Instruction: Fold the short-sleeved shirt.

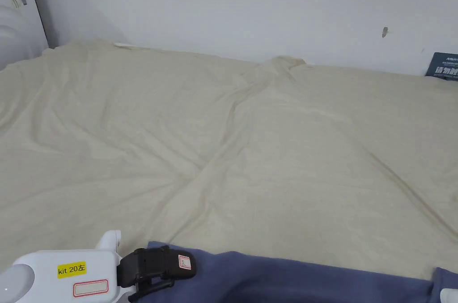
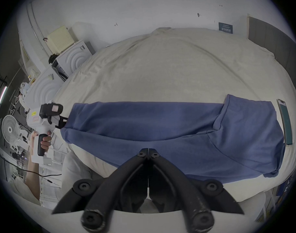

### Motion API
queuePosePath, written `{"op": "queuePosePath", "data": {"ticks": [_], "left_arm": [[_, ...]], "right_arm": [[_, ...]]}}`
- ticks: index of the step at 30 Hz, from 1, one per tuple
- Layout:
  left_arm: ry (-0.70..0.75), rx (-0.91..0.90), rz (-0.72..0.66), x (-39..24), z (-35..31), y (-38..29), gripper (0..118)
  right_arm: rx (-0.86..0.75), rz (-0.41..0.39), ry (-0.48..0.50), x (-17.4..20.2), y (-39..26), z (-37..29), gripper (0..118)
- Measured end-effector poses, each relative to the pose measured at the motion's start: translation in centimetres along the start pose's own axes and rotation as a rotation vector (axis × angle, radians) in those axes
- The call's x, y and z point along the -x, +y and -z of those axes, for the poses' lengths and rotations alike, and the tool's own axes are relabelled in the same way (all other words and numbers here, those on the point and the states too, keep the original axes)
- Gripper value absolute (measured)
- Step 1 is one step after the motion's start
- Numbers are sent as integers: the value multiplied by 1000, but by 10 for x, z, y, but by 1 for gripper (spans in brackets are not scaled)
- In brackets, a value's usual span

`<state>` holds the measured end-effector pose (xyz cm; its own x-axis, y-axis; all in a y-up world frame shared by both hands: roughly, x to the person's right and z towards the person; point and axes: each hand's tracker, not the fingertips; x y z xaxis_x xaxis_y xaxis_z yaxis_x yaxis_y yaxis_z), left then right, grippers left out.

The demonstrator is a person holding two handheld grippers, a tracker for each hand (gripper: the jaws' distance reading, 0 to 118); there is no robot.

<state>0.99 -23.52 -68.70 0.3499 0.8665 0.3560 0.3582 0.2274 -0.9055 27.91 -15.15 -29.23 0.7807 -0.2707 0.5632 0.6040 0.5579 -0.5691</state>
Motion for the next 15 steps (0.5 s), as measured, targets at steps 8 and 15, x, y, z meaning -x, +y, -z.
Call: {"op": "queuePosePath", "data": {"ticks": [8, 15], "left_arm": [[30, -5, -120, 12, 10, -11, 7], [154, -1, 63, -40, -16, -14, 7]], "right_arm": [[3, 20, -7, -10, -6, -12, 0], [-41, 80, -10, -37, -11, -27, 0]]}}
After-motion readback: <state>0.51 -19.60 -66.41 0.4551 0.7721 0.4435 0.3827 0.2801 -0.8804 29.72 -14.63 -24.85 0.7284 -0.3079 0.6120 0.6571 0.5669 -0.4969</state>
